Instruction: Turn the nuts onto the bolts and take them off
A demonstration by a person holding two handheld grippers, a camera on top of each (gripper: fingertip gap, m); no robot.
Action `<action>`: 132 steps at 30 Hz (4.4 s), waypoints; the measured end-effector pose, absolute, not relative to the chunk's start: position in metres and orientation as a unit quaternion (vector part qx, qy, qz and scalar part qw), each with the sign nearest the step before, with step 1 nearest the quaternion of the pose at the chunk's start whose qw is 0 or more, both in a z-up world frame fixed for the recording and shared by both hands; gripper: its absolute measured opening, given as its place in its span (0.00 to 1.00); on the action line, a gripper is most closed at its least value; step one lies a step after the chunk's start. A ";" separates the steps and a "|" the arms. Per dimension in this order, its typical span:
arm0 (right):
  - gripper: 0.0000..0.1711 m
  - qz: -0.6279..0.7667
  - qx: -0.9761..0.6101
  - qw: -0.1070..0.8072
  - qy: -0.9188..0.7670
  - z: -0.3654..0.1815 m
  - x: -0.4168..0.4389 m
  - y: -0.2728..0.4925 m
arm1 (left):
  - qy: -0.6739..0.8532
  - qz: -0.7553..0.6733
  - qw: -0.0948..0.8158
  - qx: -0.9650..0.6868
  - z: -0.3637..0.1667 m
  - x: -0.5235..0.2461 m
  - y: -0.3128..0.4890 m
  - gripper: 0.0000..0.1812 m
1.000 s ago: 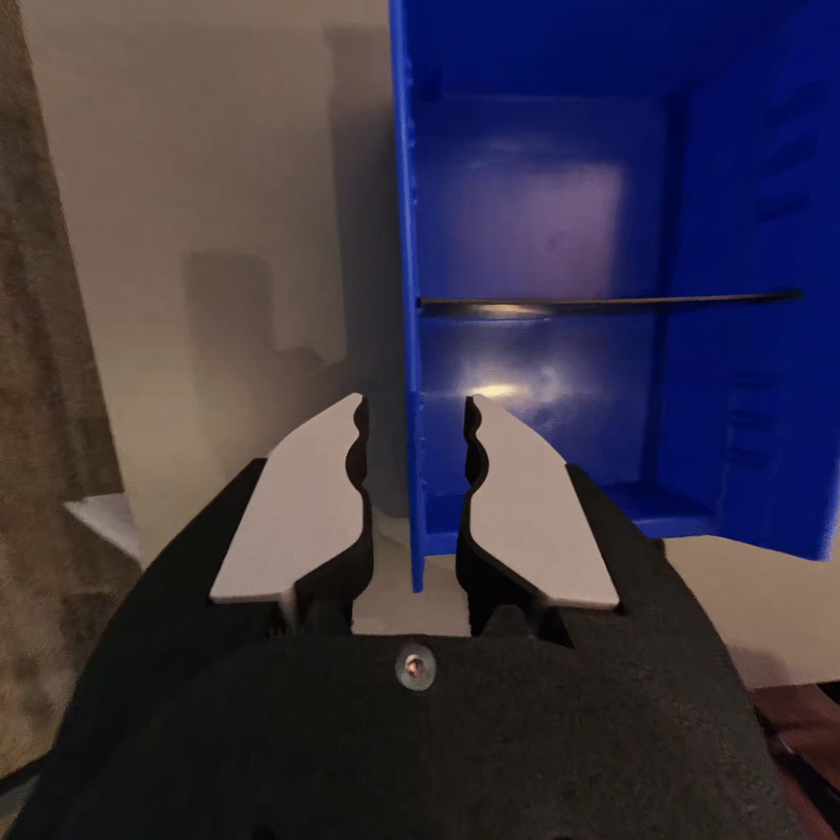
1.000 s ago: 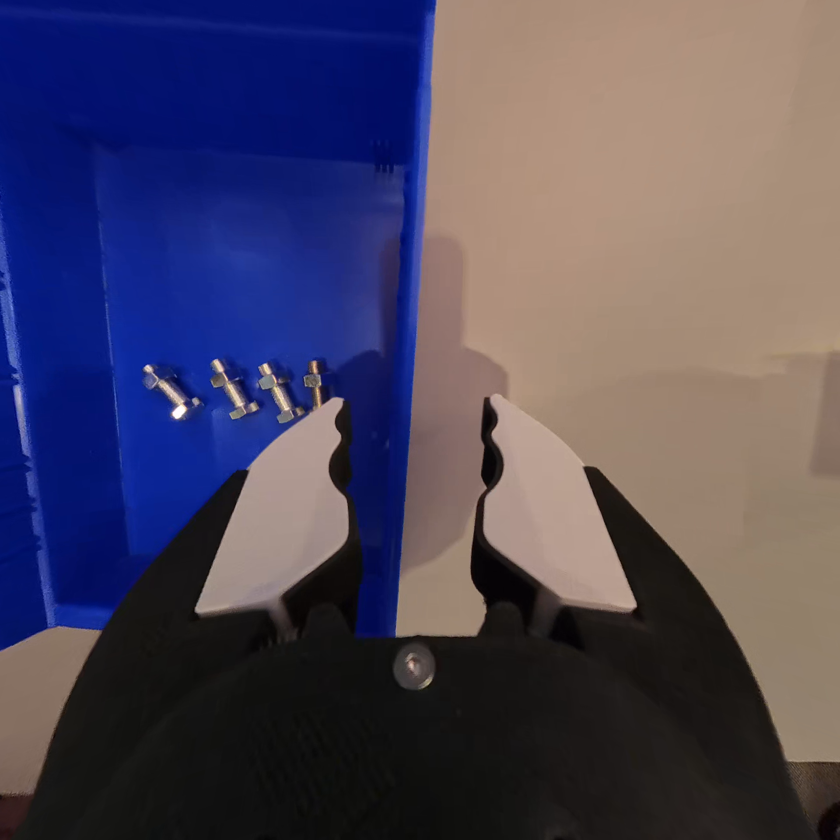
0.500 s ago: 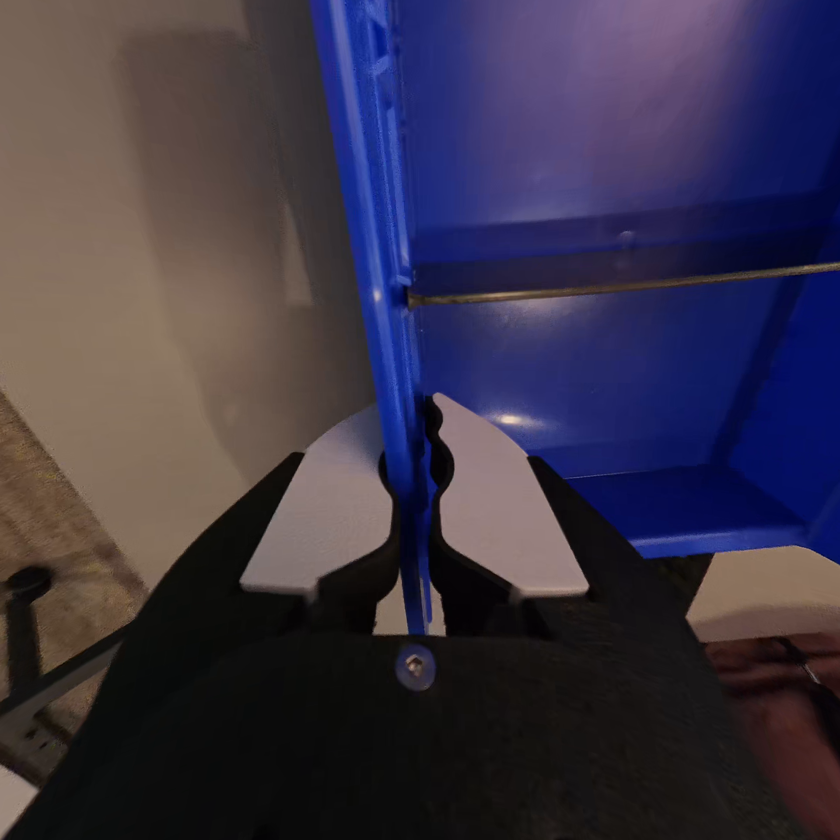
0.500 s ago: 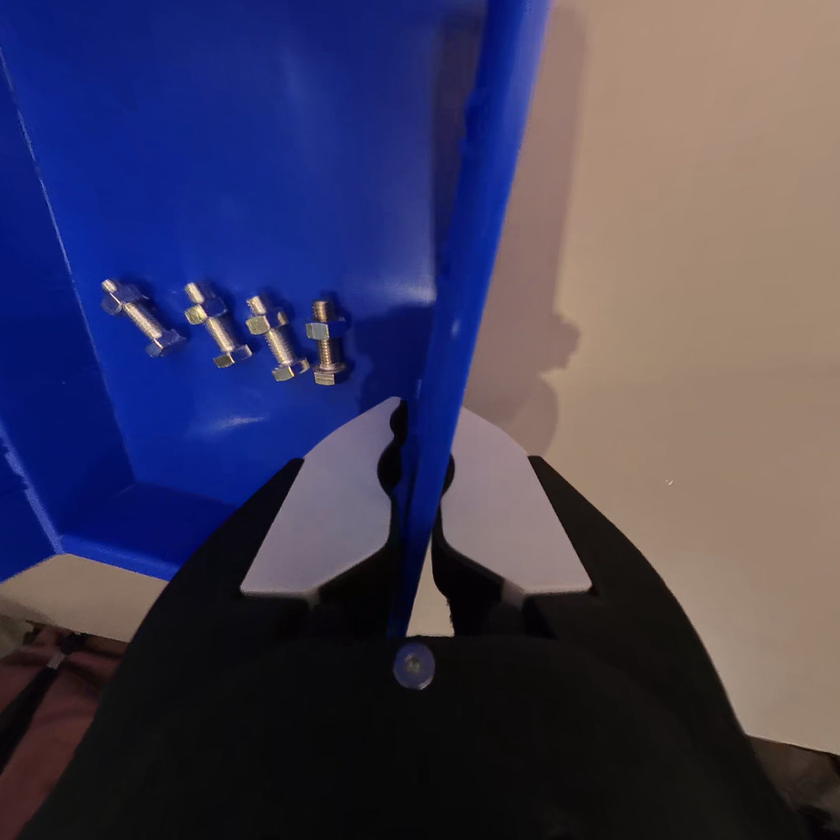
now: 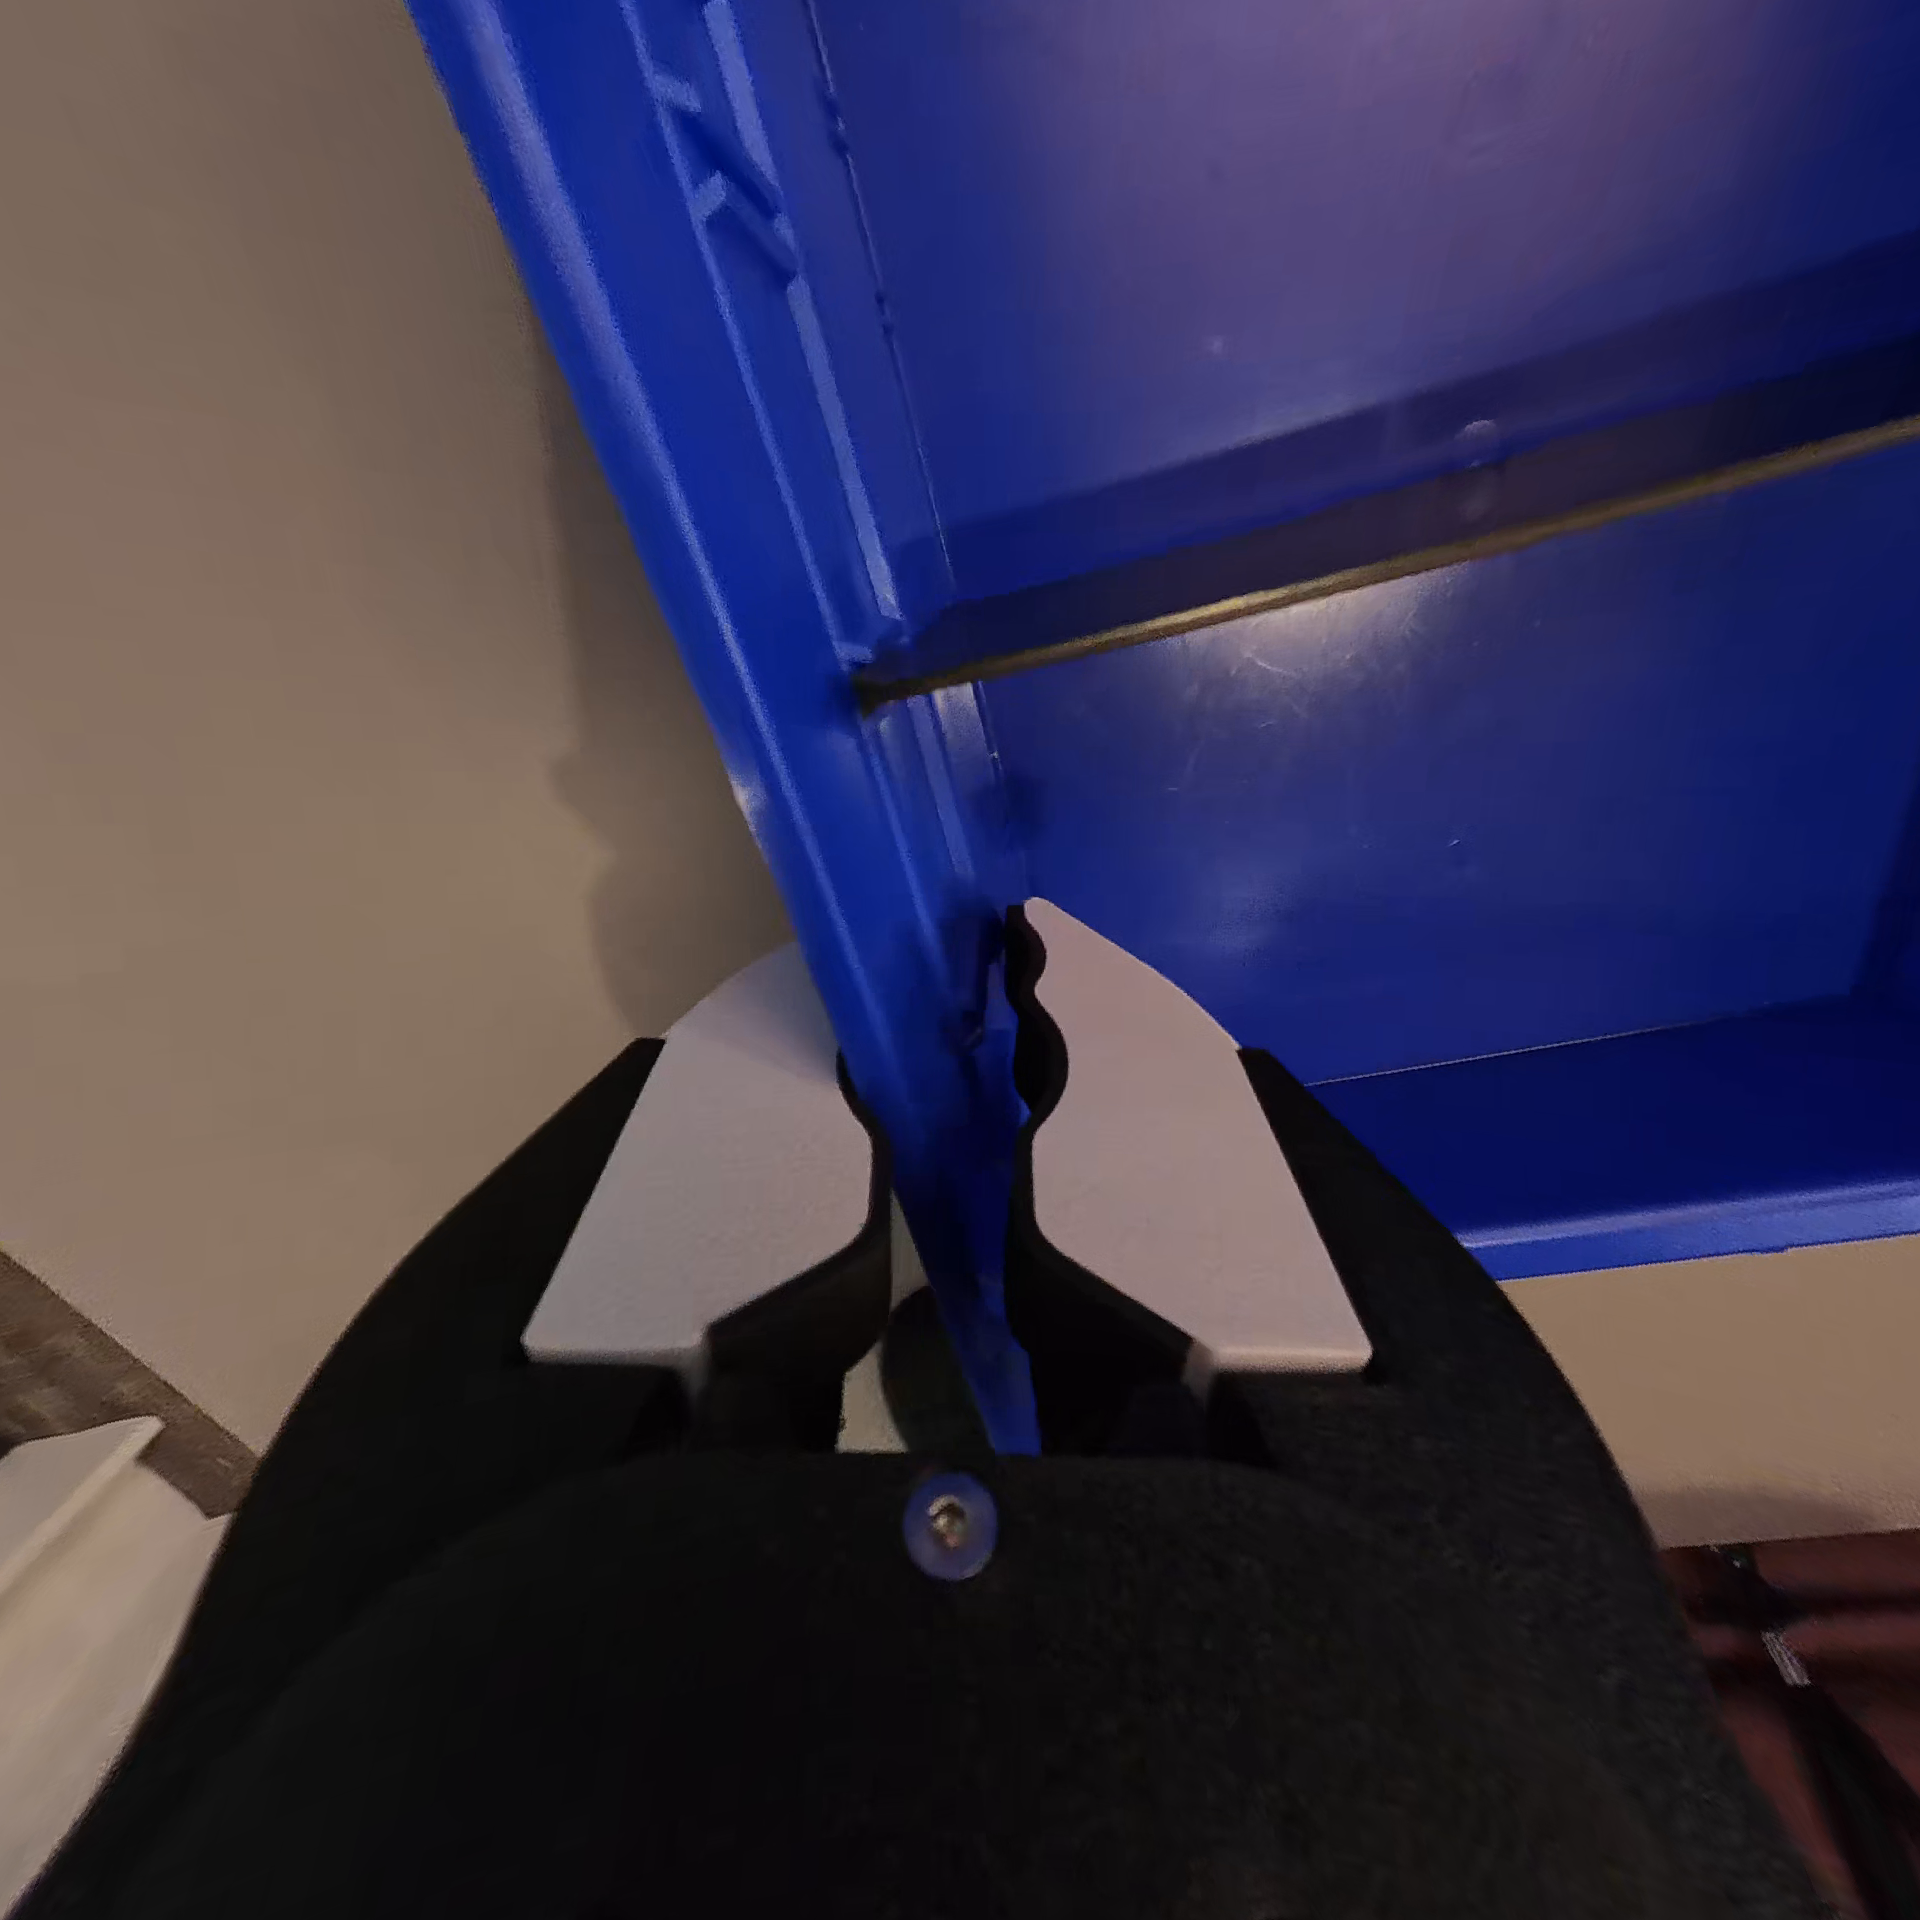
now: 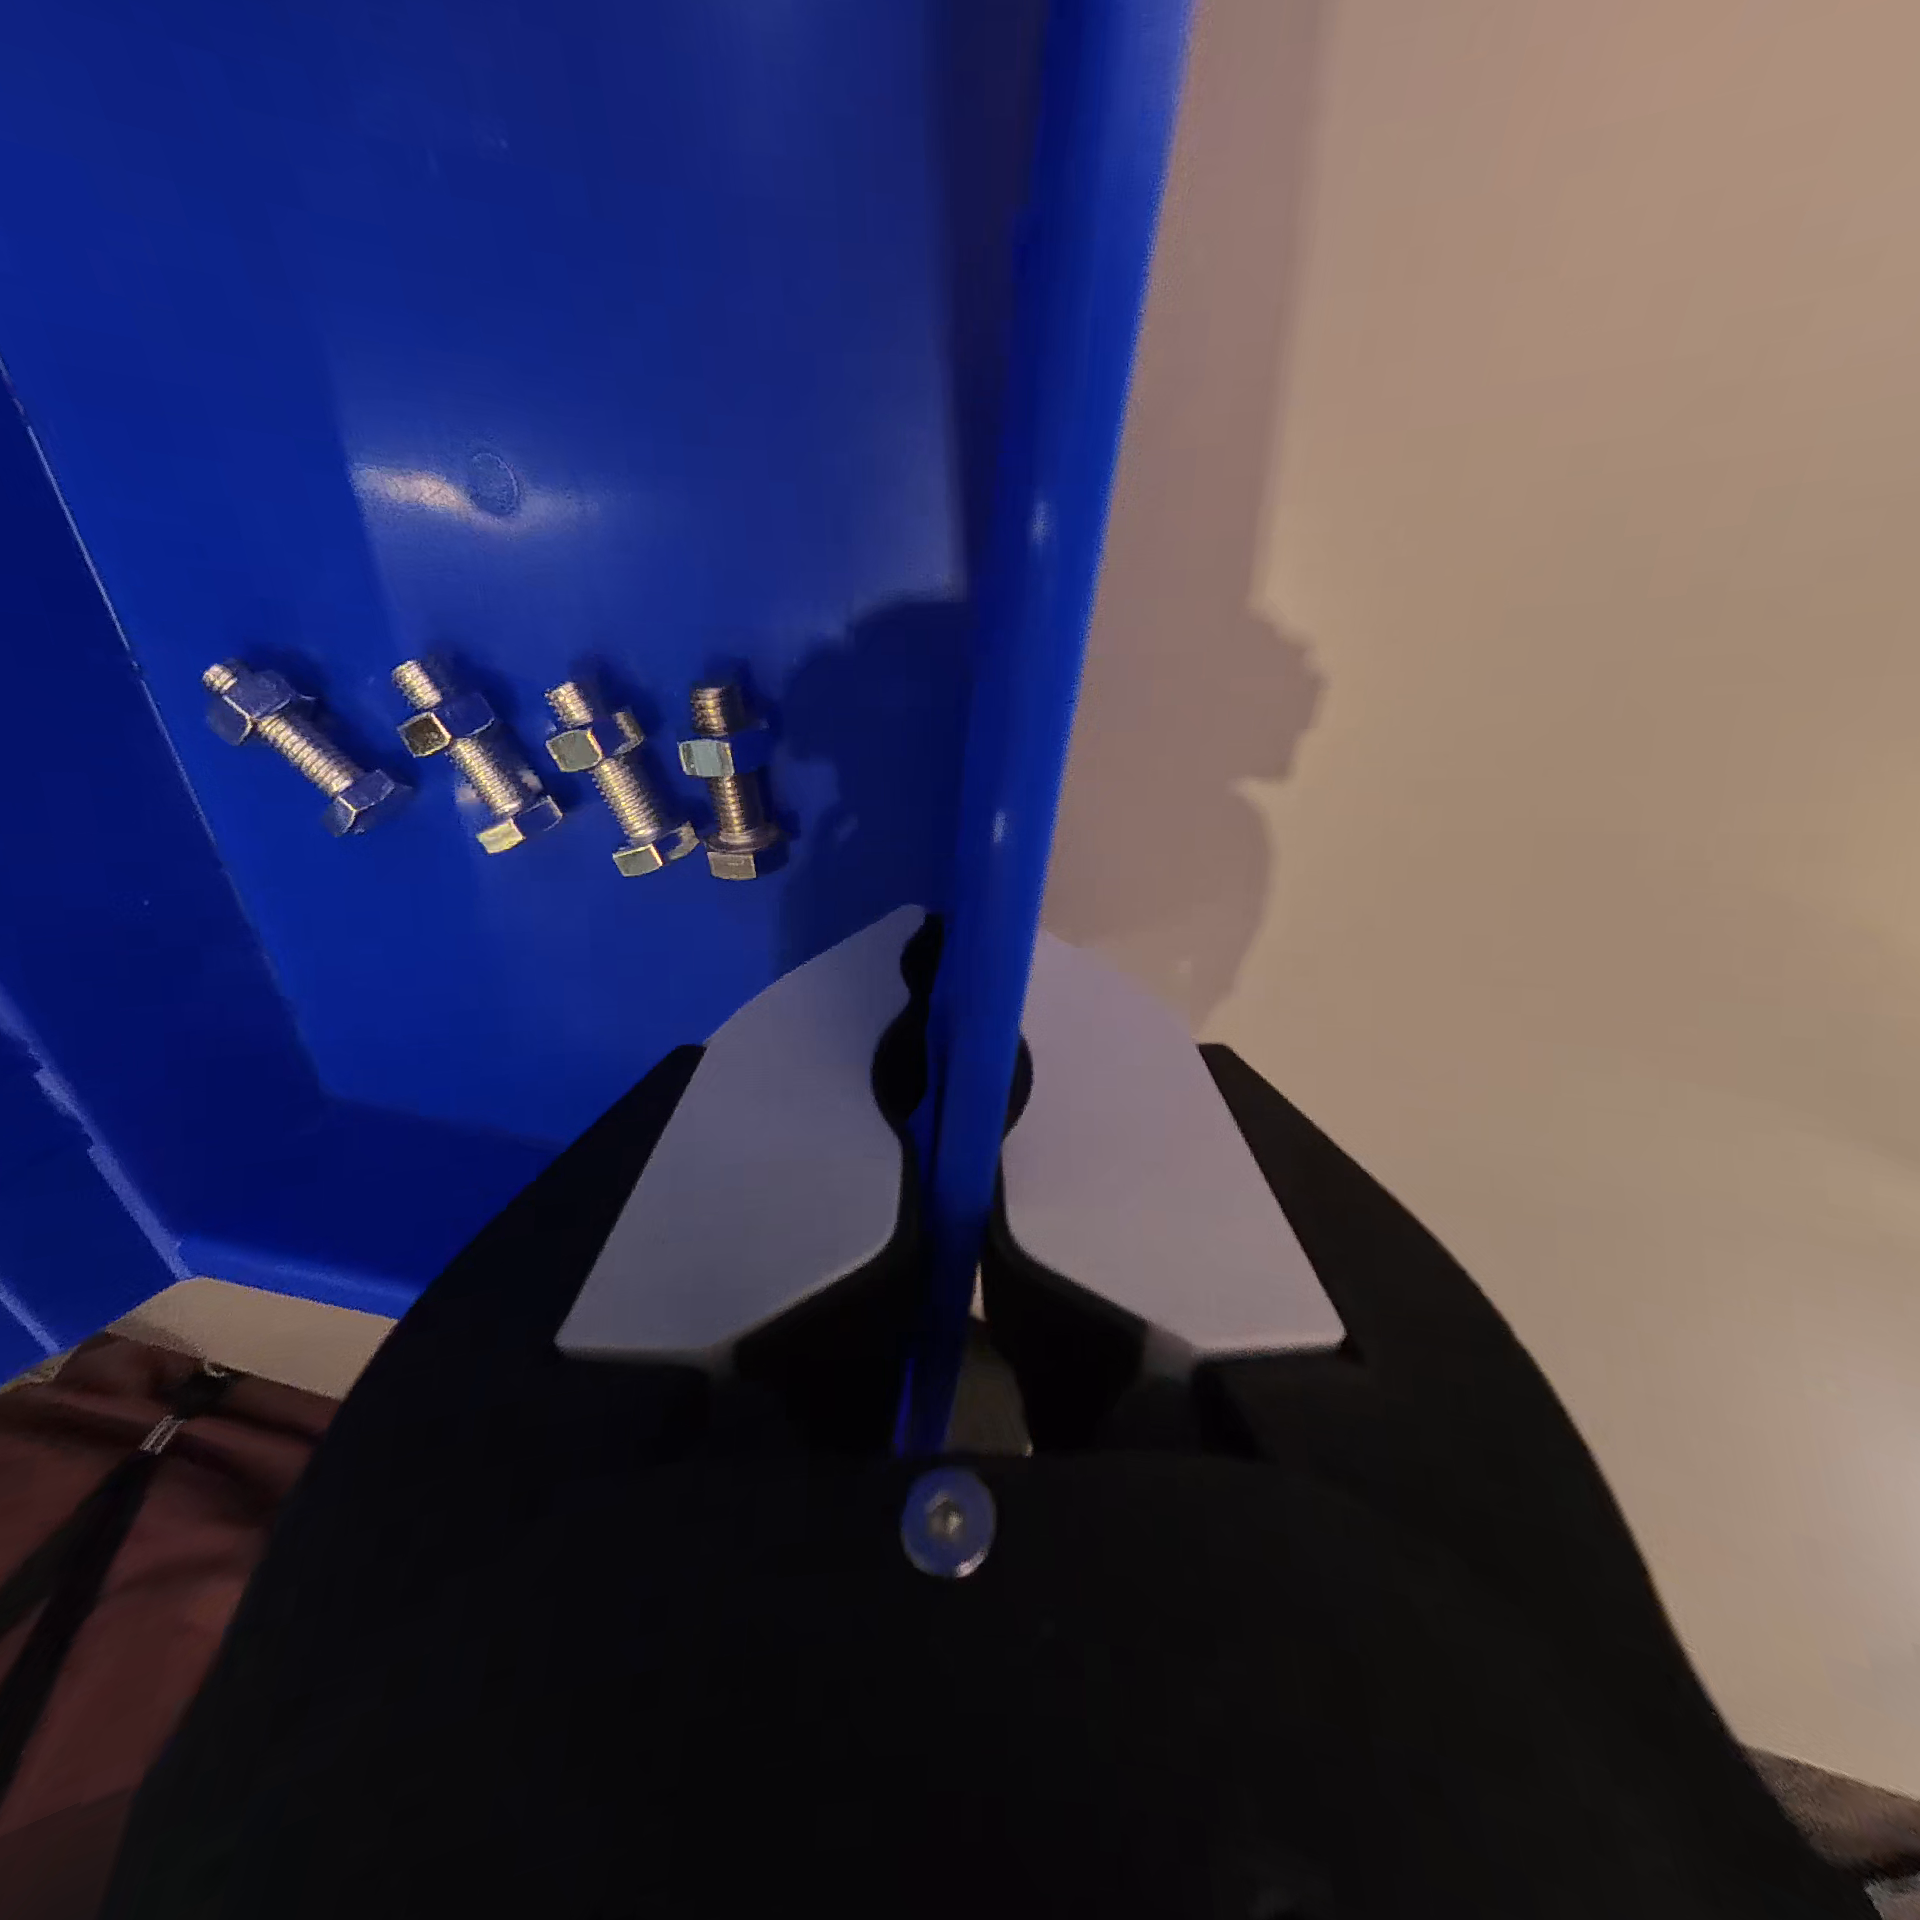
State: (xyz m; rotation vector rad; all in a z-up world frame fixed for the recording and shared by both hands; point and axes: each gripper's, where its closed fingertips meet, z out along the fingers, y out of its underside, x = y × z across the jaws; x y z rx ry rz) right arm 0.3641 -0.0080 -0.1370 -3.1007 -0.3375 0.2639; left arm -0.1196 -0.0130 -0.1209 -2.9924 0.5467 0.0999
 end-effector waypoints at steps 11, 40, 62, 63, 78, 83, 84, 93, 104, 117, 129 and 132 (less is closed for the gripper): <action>0.12 0.039 -0.990 0.026 -0.132 -0.141 0.349 0.011 | 0.270 0.105 0.128 -0.949 -0.091 -0.081 -0.004 0.22; 0.04 -0.001 -0.991 -0.014 -0.133 -0.093 0.424 -0.019 | 0.158 0.224 0.482 -0.832 0.092 -0.161 -0.009 0.22; 0.04 0.014 -0.937 0.030 -0.348 0.058 0.100 0.051 | 0.099 0.149 0.580 -0.795 0.147 -0.182 -0.059 0.22; 0.04 0.022 -0.931 0.034 -0.364 0.052 0.071 0.054 | 0.092 0.152 0.579 -0.796 0.149 -0.188 -0.065 0.23; 0.04 0.071 -0.875 -0.018 -0.479 -0.040 -0.206 0.043 | 0.094 0.099 0.612 -0.779 0.161 -0.209 -0.092 0.26; 0.04 0.078 -0.879 -0.048 -0.467 -0.095 -0.225 0.034 | 0.105 0.087 0.595 -0.792 0.152 -0.209 -0.085 0.27; 0.04 0.078 -0.882 -0.052 -0.461 -0.104 -0.224 0.034 | 0.105 0.083 0.598 -0.791 0.152 -0.209 -0.085 0.27; 0.17 0.165 -0.880 0.096 -0.435 -0.078 -0.214 0.062 | 0.142 0.062 0.602 -0.783 0.153 -0.191 -0.087 0.27; 0.45 0.060 -0.946 0.254 -0.194 -0.041 0.134 0.010 | 0.159 0.028 0.609 -0.777 0.156 -0.179 -0.090 0.27; 0.04 0.087 -0.972 0.065 -0.209 -0.118 0.161 -0.006 | 0.219 0.052 0.569 -0.791 0.136 -0.140 -0.079 0.27; 0.05 0.054 -0.995 0.054 -0.063 -0.121 0.402 -0.030 | 0.212 0.065 0.551 -0.805 0.127 -0.135 -0.061 0.27; 0.04 0.045 -0.997 0.048 -0.033 -0.122 0.447 -0.040 | 0.208 0.072 0.552 -0.804 0.127 -0.134 -0.058 0.27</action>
